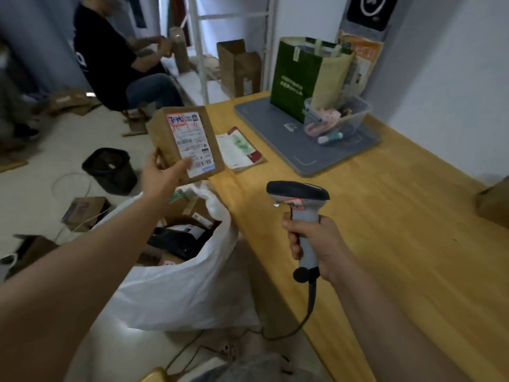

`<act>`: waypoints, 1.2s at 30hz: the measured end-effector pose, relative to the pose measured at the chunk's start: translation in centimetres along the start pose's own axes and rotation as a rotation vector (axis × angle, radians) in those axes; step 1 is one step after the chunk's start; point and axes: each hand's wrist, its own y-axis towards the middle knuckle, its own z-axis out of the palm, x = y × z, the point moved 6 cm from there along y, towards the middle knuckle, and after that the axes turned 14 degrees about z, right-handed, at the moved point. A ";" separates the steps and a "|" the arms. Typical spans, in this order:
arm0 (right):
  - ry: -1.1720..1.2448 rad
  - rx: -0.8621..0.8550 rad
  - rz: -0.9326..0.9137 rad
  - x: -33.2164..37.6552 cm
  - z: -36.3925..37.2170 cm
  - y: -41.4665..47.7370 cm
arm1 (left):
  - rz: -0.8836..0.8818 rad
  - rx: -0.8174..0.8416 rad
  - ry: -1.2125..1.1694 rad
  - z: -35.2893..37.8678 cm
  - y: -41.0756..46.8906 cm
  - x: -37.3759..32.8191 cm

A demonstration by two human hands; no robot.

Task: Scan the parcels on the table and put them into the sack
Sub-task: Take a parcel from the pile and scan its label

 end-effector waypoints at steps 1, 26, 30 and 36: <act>-0.020 0.021 0.013 -0.2 1.2 0.6 | 0.001 -0.028 0.060 -2.4 0.6 0.8; -0.477 0.087 0.173 -3.5 19.2 12.6 | -0.337 0.634 1.223 -11.1 3.8 22.3; -0.446 0.069 0.207 -3.5 18.9 13.9 | -0.546 0.786 1.167 -9.9 2.1 25.9; -0.385 0.025 0.205 -2.4 17.1 14.2 | -0.538 0.662 1.069 -7.0 3.8 23.6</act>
